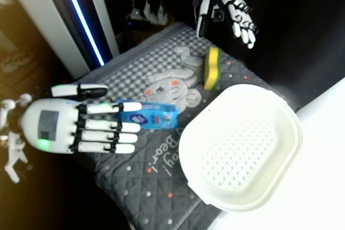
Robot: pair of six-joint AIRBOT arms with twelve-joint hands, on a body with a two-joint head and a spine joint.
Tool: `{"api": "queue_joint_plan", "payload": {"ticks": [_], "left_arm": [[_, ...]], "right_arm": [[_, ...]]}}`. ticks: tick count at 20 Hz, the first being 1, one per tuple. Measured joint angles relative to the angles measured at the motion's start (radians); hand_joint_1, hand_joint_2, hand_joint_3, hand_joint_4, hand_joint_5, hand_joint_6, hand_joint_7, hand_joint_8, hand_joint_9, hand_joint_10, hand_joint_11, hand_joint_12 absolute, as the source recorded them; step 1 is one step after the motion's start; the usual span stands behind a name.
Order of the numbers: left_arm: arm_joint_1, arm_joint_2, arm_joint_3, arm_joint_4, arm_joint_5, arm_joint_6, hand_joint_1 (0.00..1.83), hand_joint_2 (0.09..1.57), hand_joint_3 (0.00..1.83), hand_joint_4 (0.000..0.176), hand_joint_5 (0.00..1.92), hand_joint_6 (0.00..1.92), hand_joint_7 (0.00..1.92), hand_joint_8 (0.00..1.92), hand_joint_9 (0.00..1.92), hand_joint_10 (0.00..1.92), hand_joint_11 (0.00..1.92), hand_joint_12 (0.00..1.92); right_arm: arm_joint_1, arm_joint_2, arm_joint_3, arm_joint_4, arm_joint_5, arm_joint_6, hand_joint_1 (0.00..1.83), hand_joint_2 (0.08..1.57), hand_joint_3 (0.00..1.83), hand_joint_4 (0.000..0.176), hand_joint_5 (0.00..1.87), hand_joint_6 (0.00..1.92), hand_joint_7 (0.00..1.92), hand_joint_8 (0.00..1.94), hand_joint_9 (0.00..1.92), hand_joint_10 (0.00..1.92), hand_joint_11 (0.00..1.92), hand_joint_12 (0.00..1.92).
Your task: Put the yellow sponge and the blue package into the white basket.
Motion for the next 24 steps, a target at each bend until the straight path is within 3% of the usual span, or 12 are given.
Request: {"api": "queue_joint_plan", "payload": {"ticks": [4,10,11,12,13,15,17,18,19,22,23,24], "left_arm": [[-0.031,-0.037,0.033,0.0,0.021,0.0,0.76,1.11,0.0,0.02,0.32,0.0,0.28,0.0,0.21,0.0,0.0,0.43],[-0.101,-0.127,0.103,0.023,0.135,0.0,0.73,1.06,0.0,0.041,0.33,0.0,0.21,0.0,0.1,0.0,0.0,0.11],[-0.103,-0.132,0.113,0.022,0.147,-0.001,0.71,1.02,0.0,0.064,0.34,0.0,0.22,0.0,0.11,0.0,0.0,0.2],[-0.115,-0.148,0.133,0.0,0.175,0.0,0.83,1.04,0.0,0.03,0.37,0.0,0.25,0.0,0.17,0.01,0.0,0.45],[-0.12,-0.156,0.142,-0.007,0.181,0.0,0.87,1.03,0.0,0.045,0.39,0.0,0.27,0.0,0.22,0.01,0.0,0.65],[-0.128,-0.168,0.153,-0.016,0.196,0.001,1.0,1.03,0.0,0.0,0.42,0.0,0.38,0.0,0.35,0.02,0.0,1.02],[-0.128,-0.182,0.156,-0.015,0.21,0.0,1.01,1.03,0.0,0.0,0.5,0.01,0.43,0.01,0.37,0.01,0.0,1.01],[-0.128,-0.194,0.159,-0.01,0.216,-0.001,0.96,1.02,0.0,0.069,0.52,0.01,0.42,0.0,0.33,0.01,0.0,0.79],[-0.128,-0.206,0.164,-0.015,0.219,-0.001,0.94,1.04,0.0,0.093,0.51,0.0,0.39,0.0,0.28,0.01,0.0,0.55],[-0.128,-0.237,0.193,-0.048,0.233,0.001,0.91,1.06,0.0,0.081,0.53,0.0,0.36,0.0,0.26,0.0,0.0,0.38],[-0.128,-0.248,0.205,-0.052,0.233,0.0,0.97,1.08,0.0,0.029,0.55,0.0,0.39,0.0,0.29,0.01,0.0,0.45],[-0.129,-0.266,0.224,-0.058,0.239,0.0,0.98,1.1,0.0,0.044,0.55,0.0,0.4,0.0,0.31,0.01,0.0,0.53]], "right_arm": [[0.0,-0.024,0.013,0.011,-0.002,-0.001,0.7,0.88,0.0,0.176,0.03,0.0,0.02,0.0,0.1,0.0,0.02,0.56],[0.09,-0.079,0.029,0.008,0.003,-0.027,0.69,0.82,0.0,0.176,0.0,0.0,0.0,0.0,0.0,0.0,0.0,0.19],[0.096,-0.087,0.034,0.01,0.009,-0.028,0.73,0.81,0.0,0.176,0.0,0.0,0.0,0.0,0.0,0.0,0.0,0.23],[0.1,-0.097,0.04,0.008,0.006,-0.031,0.76,0.84,0.01,0.176,0.0,0.0,0.0,0.0,0.0,0.0,0.0,0.24],[0.103,-0.105,0.044,0.006,0.003,-0.032,0.76,0.84,0.01,0.176,0.0,0.0,0.0,0.0,0.0,0.0,0.0,0.25],[0.107,-0.123,0.056,0.007,-0.002,-0.04,0.75,0.86,0.0,0.176,0.0,0.0,0.0,0.0,0.0,0.0,0.0,0.33],[0.134,-0.146,0.076,0.004,-0.051,-0.063,0.74,0.86,0.0,0.176,0.0,0.0,0.0,0.0,0.0,0.0,0.0,0.48],[0.142,-0.156,0.084,0.014,-0.079,-0.09,0.75,0.85,0.0,0.176,0.0,0.0,0.0,0.0,0.0,0.0,0.0,0.76],[0.142,-0.17,0.098,0.01,-0.102,-0.094,0.78,0.84,0.0,0.176,0.0,0.0,0.0,0.0,0.03,0.01,0.0,0.95],[0.142,-0.195,0.114,-0.002,-0.164,-0.094,0.86,0.79,0.0,0.176,0.02,0.0,0.0,0.0,0.04,0.0,0.0,0.68],[0.142,-0.197,0.118,-0.005,-0.165,-0.093,0.87,0.78,0.0,0.176,0.04,0.0,0.0,0.0,0.06,0.0,0.0,0.6],[0.142,-0.201,0.128,-0.008,-0.167,-0.093,0.86,0.8,0.0,0.176,0.05,0.0,0.04,0.0,0.07,0.0,0.0,0.51]]}}
